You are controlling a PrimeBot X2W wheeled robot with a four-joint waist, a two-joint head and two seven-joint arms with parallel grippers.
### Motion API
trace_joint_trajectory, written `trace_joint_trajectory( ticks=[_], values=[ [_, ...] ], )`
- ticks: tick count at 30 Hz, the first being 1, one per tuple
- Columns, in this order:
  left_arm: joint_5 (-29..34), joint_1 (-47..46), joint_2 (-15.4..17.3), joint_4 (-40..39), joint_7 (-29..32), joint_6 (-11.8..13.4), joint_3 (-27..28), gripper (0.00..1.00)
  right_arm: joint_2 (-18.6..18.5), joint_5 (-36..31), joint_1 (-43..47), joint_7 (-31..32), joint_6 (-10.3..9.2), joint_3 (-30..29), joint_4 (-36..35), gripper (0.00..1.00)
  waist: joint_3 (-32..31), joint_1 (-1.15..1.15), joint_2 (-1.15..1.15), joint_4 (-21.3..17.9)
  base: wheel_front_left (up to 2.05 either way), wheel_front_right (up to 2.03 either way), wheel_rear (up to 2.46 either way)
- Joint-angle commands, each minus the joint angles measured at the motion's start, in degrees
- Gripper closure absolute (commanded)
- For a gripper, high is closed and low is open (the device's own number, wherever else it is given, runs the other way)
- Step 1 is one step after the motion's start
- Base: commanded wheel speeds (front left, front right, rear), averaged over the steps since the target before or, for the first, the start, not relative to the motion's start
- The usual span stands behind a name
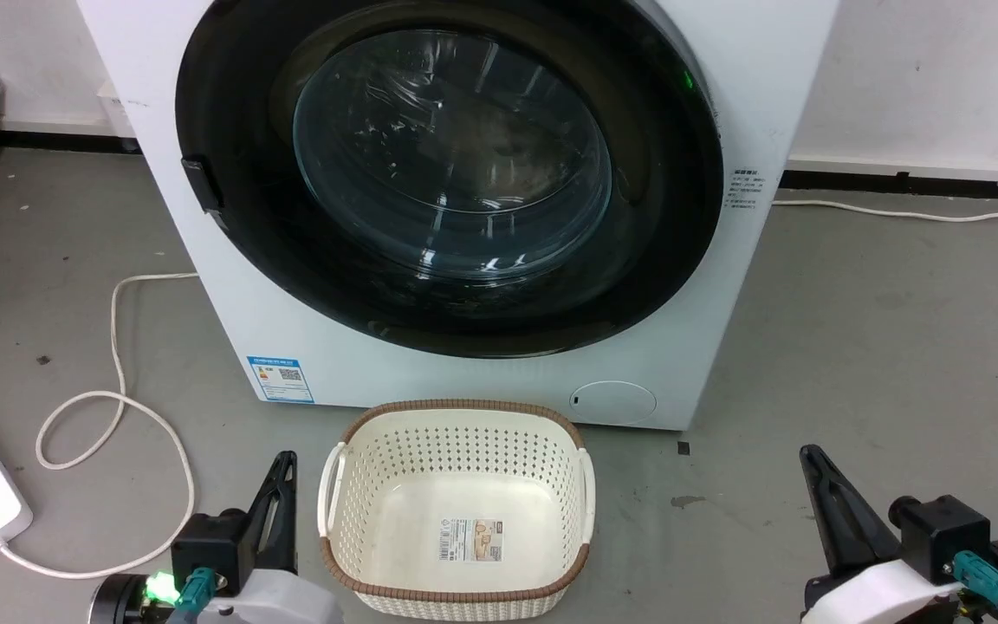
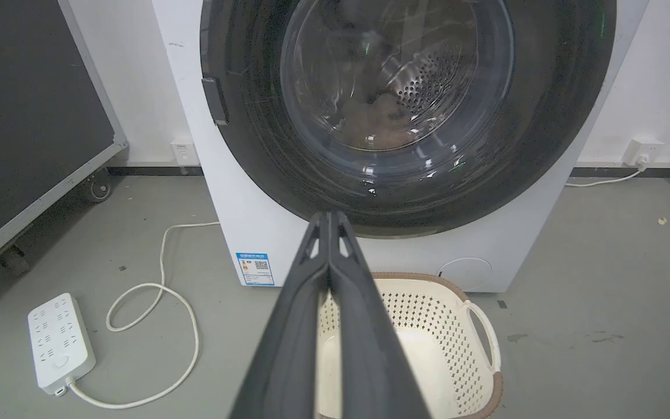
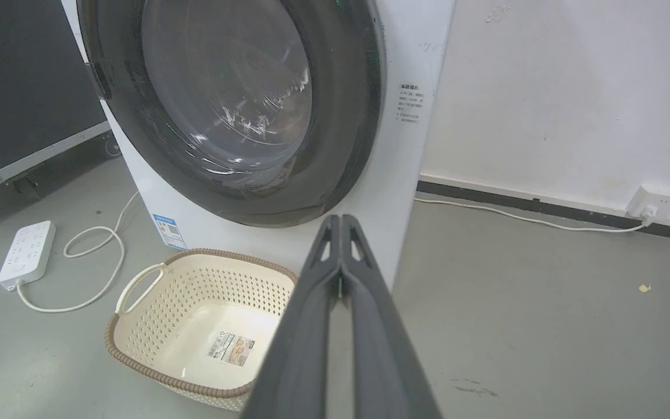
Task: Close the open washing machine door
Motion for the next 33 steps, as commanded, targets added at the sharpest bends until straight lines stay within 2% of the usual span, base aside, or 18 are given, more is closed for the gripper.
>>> trace_joint_trajectory(
  ticks=[1,33],
  values=[
    [0.43,-1.05,-0.01,-0.32,0.33,0.36,0.22,1.0,0.23,-0.36,-0.84,0.38,-0.03,0.1,-0.59,1.0,0.0,0.0,0.0,0.0,0.0,0.0,0.0],
    [1.59,-1.98,-0.02,-2.14,4.49,1.13,0.59,1.0,0.32,-1.97,-1.71,4.56,-0.04,0.91,-2.65,1.0,0.3,0.0,0.0,-0.25,0.0,0.0,0.0]
  ],
)
